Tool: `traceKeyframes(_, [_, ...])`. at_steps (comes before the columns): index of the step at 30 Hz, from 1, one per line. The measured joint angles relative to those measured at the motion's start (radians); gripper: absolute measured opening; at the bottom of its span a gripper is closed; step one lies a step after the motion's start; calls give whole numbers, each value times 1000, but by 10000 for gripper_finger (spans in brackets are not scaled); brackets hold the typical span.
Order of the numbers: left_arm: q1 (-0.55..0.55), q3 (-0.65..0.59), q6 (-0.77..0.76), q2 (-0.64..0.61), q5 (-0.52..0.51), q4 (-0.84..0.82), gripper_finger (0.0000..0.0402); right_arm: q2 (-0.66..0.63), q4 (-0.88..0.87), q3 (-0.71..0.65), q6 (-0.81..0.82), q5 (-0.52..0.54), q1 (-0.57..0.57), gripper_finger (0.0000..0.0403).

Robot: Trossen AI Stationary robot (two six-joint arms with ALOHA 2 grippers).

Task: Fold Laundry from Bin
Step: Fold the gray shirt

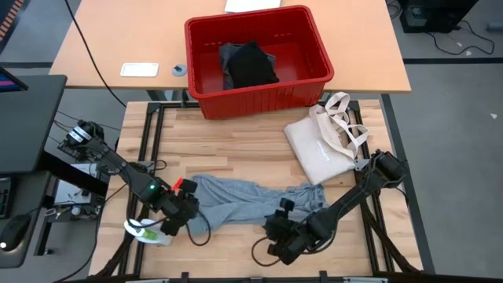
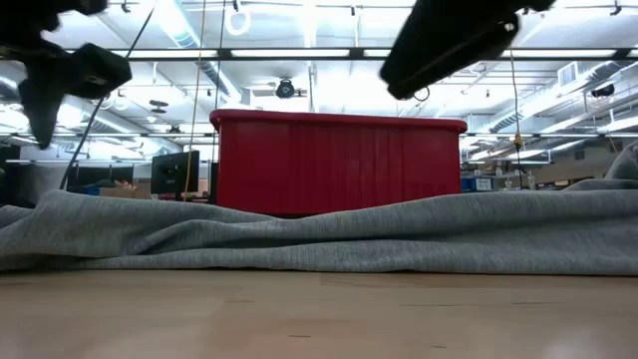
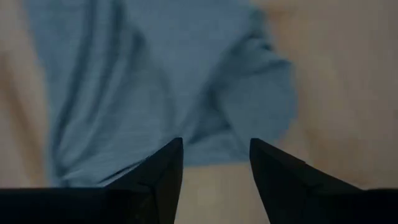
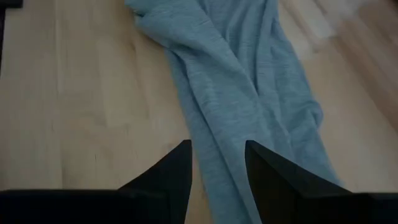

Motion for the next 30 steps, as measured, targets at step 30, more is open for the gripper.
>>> traceKeyframes(30, [10, -40, 320, 307, -282, 189, 106, 1, 112, -92, 3, 16, -14, 154])
